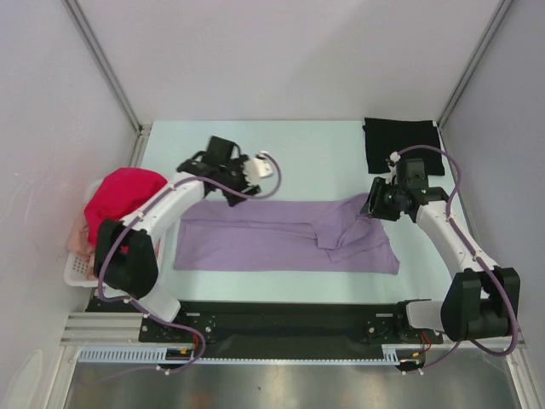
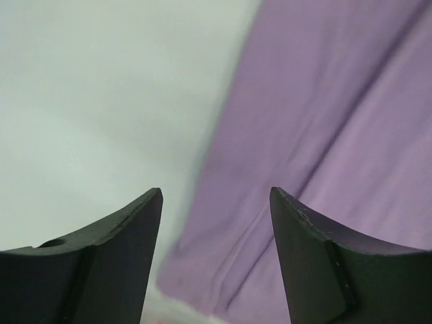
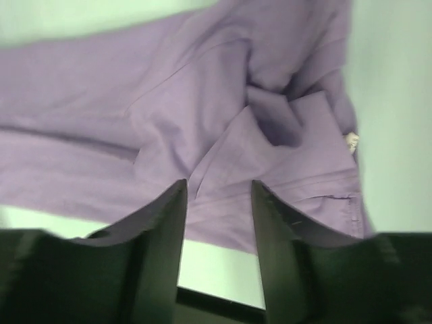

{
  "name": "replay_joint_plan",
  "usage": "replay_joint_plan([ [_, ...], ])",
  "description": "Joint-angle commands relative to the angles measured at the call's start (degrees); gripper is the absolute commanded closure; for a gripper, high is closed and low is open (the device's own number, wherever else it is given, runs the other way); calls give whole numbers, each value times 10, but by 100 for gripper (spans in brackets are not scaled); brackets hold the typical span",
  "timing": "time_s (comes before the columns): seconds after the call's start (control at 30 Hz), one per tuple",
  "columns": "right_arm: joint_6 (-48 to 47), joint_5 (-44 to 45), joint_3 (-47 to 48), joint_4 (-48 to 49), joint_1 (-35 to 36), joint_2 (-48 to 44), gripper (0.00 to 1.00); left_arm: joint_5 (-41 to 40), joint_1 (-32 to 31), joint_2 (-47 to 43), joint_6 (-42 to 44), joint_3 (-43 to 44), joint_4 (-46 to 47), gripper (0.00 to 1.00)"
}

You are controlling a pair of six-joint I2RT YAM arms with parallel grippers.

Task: Fold and stack the t-shirts
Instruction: Fold the tshirt

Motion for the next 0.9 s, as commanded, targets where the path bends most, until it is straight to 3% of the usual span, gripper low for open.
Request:
replay_joint_plan([
  [0.0,27,45,-8,47,-12,35,50,40,-115,15,-38,20,23,29],
  [0.17,-7,46,-1,71,-15,95,44,-4,-259,78,-37,13,85,24],
  [0.33,-27,47,-7,106,-9,146,45,-14,-338,130,-35,22,141,22],
  [0.43,-36,57,-12,107,-9,159,53,-20,-359,163,-47,32,159,22],
  [0.47,-35,61,-14,106,-9,160,63,-22,-364,171,-51,32,170,22],
  [0.57,-24,73,-22,97,-14,150,82,-27,-371,182,-59,37,183,25],
  [0.7,-12,73,-36,90,-13,126,90,-29,-372,194,-58,31,197,38],
  [0.87,-7,73,-52,86,-13,102,95,-22,-374,202,-63,34,210,46],
])
